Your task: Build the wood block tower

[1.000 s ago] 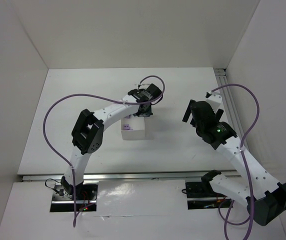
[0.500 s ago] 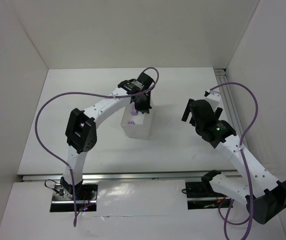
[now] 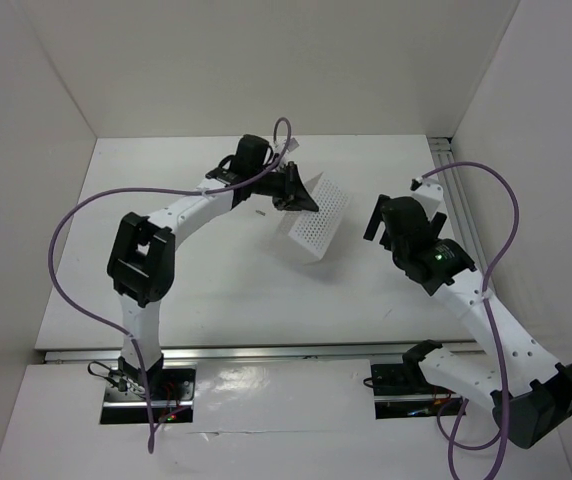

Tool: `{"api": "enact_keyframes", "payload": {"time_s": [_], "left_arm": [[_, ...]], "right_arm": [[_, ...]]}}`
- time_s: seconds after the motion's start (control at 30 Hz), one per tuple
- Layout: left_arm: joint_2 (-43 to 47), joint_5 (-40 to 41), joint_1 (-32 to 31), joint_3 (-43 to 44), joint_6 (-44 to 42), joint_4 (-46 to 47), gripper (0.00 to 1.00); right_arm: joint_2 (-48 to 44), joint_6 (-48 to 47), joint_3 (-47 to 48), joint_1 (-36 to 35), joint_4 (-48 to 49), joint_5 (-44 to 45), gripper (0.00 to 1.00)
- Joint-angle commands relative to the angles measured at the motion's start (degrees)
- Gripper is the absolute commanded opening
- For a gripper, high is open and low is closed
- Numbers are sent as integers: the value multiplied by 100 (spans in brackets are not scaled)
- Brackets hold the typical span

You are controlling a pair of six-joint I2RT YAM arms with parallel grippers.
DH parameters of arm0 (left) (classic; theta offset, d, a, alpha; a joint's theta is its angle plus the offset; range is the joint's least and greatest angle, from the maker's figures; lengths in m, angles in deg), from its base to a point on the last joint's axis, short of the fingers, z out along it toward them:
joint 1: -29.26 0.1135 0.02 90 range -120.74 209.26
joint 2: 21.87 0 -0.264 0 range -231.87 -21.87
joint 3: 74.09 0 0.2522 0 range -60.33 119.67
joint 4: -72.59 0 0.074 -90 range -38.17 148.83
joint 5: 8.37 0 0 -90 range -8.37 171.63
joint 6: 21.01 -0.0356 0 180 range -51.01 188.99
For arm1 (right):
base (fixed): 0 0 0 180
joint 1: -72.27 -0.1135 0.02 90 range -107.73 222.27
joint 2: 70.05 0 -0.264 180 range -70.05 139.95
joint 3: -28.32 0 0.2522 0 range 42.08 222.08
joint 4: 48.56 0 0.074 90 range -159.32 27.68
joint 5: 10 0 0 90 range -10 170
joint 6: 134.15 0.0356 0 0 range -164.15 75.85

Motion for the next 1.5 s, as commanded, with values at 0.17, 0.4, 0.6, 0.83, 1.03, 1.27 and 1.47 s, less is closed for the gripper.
{"api": "enact_keyframes", "payload": {"time_s": [0.17, 0.4, 0.6, 0.83, 1.03, 1.27, 1.47], "left_arm": [[-552, -2012, 122, -1068, 3303, 6029, 0], [-1343, -2065, 237, -1333, 5396, 8864, 0], [-1897, -1827, 289, -1385, 6565, 10588, 0], [-2231, -1634, 342, -1333, 7128, 11441, 0], [-2504, -1467, 289, -1104, 7498, 11838, 0], [-2557, -1353, 184, -665, 7568, 11838, 0], [-2662, -1353, 184, -348, 7788, 11838, 0]], "right_arm": [[-136, 9, 343, 26, -294, 75, 100], [-84, 9, 395, 26, -347, 136, 100], [-84, 61, 343, 26, -400, 136, 100], [-84, 61, 343, 26, -400, 136, 100], [31, 61, 343, 26, -400, 83, 100], [83, 61, 343, 26, -453, 83, 100], [83, 114, 343, 26, -453, 83, 100]]}}
